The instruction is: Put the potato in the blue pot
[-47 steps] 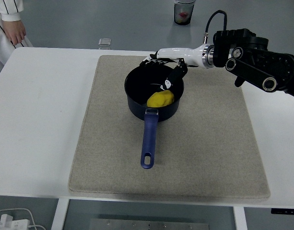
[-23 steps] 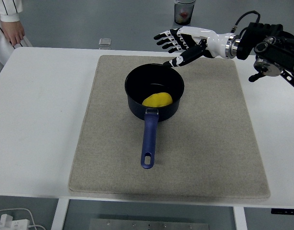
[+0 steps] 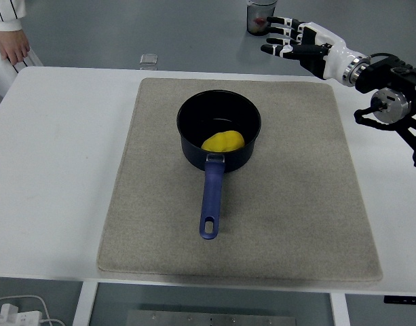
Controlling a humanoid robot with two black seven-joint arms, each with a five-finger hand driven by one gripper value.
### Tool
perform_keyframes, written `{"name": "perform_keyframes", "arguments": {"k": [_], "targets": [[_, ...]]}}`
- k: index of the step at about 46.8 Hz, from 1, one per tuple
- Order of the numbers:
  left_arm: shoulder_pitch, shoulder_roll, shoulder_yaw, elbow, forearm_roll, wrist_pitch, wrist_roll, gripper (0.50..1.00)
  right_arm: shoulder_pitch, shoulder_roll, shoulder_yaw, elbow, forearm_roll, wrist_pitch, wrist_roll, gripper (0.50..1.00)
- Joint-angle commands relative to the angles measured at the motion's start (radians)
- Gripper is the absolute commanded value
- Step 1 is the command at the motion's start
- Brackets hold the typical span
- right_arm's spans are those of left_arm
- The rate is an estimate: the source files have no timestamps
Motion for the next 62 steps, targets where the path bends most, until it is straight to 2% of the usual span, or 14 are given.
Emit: {"name": "perform_keyframes", "arguments": {"k": [1, 10, 15, 22, 37, 62], "targets": [[0.000, 0.000, 0.000, 0.001, 0.000, 0.000, 0.000, 0.996, -0.032, 0.002, 0.059, -0.010, 0.049, -0.002, -0.036, 0.889], [0.000, 0.000, 0.000, 0.001, 0.000, 0.000, 0.000, 0.996, -0.095, 0.004, 0.133, -0.020, 0.136, -0.020, -0.039, 0.889], [0.000, 0.000, 0.000, 0.000, 0.000, 0.000, -0.002, 0.996, -0.120, 0.005, 0.139, -0.023, 0.207, -0.052, -0.040, 0.891], [0.000, 0.000, 0.000, 0.001, 0.000, 0.000, 0.000, 0.996, -0.137, 0.005, 0.139, -0.028, 0.270, -0.059, -0.039, 0.895], [0.000, 0.000, 0.000, 0.001, 0.000, 0.000, 0.000, 0.996, -0.158, 0.008, 0.175, -0.031, 0.274, -0.057, -0.031, 0.930], [0.000, 0.000, 0.000, 0.001, 0.000, 0.000, 0.000, 0.996, -0.158, 0.002, 0.184, -0.040, 0.270, -0.049, -0.024, 0.930]]}}
